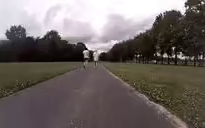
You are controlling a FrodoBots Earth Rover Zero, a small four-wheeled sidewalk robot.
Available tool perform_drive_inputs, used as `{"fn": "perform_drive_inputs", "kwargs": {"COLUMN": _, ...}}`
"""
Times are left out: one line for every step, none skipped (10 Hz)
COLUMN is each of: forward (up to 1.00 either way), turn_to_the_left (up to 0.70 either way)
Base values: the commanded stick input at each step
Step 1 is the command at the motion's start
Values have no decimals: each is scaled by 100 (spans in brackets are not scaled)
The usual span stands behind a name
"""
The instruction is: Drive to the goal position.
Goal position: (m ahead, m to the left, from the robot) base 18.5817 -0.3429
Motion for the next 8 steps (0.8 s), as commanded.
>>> {"fn": "perform_drive_inputs", "kwargs": {"forward": 70, "turn_to_the_left": 0}}
{"fn": "perform_drive_inputs", "kwargs": {"forward": 70, "turn_to_the_left": 0}}
{"fn": "perform_drive_inputs", "kwargs": {"forward": 70, "turn_to_the_left": 0}}
{"fn": "perform_drive_inputs", "kwargs": {"forward": 70, "turn_to_the_left": 0}}
{"fn": "perform_drive_inputs", "kwargs": {"forward": 70, "turn_to_the_left": 0}}
{"fn": "perform_drive_inputs", "kwargs": {"forward": 70, "turn_to_the_left": 0}}
{"fn": "perform_drive_inputs", "kwargs": {"forward": 70, "turn_to_the_left": 0}}
{"fn": "perform_drive_inputs", "kwargs": {"forward": 70, "turn_to_the_left": 0}}
